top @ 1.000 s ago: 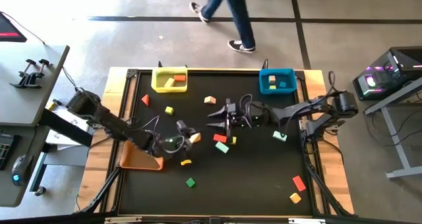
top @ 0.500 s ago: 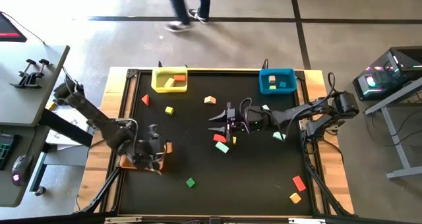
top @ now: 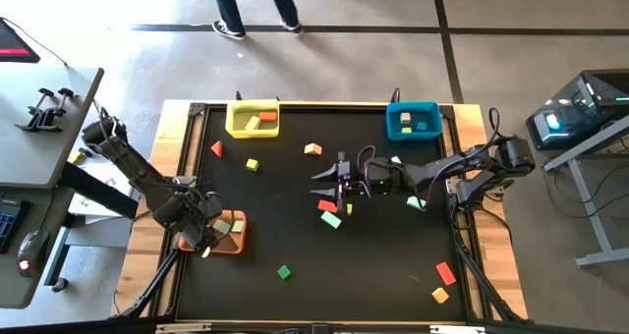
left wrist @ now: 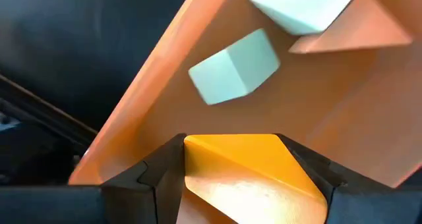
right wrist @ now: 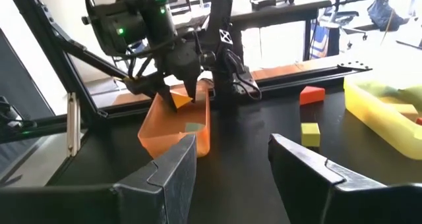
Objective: Sort blocks by size
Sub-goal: Put the yellow wooden block into the orange bin, then put the light green wooden block into the blue bin
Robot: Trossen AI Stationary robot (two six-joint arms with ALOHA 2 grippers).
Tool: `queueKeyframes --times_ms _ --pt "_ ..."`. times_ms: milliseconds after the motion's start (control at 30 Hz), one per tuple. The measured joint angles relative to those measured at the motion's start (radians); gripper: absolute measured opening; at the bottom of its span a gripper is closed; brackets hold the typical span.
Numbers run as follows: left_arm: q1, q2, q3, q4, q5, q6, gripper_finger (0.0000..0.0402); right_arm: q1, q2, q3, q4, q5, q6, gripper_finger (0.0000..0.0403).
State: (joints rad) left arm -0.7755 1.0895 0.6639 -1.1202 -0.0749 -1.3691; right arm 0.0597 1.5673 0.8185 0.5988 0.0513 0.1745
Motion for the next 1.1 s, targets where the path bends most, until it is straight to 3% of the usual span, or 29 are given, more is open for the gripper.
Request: queueKeyframes --times_ms 533,733,900,1100 --pt "0.004 -0.001 0.000 -0.006 -0.026 -0.077 0.0263 0.000 0.000 0.000 -0.012 -0.001 0.000 0.0185" --pt "0.004 -0.001 0.000 -0.004 -0.047 -0.053 0.0268 0.000 0.001 0.000 -0.021 -0.001 0.000 0.0185" --pt "0.004 -0.008 0.000 0.123 -0.186 0.077 0.0269 0.000 0.001 0.000 -0.030 -0.001 0.000 0.0185" --pt "0.005 -0.032 0.000 0.508 -0.446 0.440 0.0269 0.000 0.001 0.000 -0.030 0.021 0.000 0.0185"
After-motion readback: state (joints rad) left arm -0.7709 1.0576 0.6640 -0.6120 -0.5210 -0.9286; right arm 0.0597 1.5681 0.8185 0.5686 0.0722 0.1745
